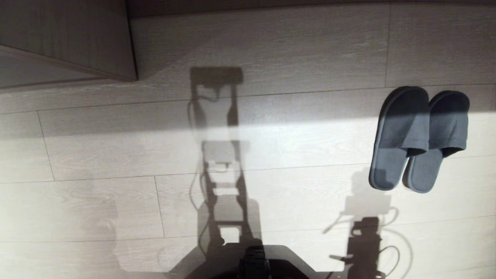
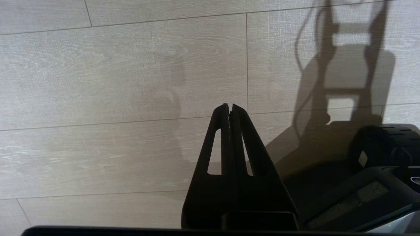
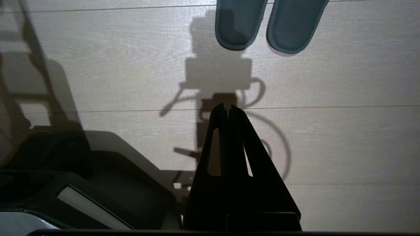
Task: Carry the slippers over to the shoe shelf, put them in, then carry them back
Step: Pick up the slippers on the floor
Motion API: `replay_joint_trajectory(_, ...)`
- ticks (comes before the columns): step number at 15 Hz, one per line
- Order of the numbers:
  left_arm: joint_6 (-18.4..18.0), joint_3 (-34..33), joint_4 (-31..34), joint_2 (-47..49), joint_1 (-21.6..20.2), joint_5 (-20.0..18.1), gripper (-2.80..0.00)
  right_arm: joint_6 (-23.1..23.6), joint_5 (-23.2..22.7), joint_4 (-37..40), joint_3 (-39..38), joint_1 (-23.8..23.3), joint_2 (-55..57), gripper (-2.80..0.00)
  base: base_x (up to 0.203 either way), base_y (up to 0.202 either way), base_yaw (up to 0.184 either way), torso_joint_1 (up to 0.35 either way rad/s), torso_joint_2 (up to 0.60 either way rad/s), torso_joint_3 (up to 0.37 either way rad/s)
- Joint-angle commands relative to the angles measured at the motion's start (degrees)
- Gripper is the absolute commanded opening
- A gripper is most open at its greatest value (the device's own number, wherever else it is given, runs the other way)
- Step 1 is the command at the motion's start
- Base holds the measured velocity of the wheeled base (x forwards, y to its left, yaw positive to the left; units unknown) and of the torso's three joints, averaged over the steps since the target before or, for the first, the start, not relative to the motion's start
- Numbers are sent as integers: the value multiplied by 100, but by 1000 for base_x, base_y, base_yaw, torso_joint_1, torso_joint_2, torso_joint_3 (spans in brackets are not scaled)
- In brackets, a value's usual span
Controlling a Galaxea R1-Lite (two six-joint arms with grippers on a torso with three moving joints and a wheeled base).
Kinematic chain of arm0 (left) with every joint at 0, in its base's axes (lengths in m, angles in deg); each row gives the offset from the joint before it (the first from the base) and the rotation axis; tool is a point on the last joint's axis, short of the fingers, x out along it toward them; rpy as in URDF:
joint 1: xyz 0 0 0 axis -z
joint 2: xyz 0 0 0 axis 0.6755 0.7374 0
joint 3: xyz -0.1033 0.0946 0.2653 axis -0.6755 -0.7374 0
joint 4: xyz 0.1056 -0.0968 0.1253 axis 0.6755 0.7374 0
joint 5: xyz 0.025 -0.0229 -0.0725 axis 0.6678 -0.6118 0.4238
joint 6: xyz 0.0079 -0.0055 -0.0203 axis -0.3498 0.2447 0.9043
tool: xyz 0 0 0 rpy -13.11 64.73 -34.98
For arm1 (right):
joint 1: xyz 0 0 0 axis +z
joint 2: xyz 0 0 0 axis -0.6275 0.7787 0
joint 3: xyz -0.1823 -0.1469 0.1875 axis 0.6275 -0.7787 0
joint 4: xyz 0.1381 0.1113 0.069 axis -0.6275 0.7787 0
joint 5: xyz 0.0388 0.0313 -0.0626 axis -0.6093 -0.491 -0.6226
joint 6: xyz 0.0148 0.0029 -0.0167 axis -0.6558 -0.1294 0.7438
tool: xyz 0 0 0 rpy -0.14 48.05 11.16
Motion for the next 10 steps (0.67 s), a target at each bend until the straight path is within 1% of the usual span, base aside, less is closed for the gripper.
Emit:
replay_joint_trajectory(1, 2, 0, 1, -11, 3, 2, -280, 5, -26, 2, 163, -2, 170, -280, 0, 0, 0, 0, 0, 0)
replay_joint_trajectory(3, -7, 0, 1, -5, 0, -2, -280, 24, -42, -166, 566, 5, 1050, -280, 0, 0, 0, 0, 0, 0)
replay_joint_trajectory(5, -7, 0, 1, -11, 4, -1, -280, 65, -18, -632, 974, 5, 2502, -280, 0, 0, 0, 0, 0, 0)
replay_joint_trajectory(8, -7, 0, 1, -4, 3, 2, -280, 290, 146, -1919, 1368, -146, 4841, -280, 0, 0, 0, 0, 0, 0)
replay_joint_trajectory(10, -14, 0, 1, -11, 3, -6, -280, 471, 237, -3073, 1520, -384, 6244, -280, 0, 0, 0, 0, 0, 0)
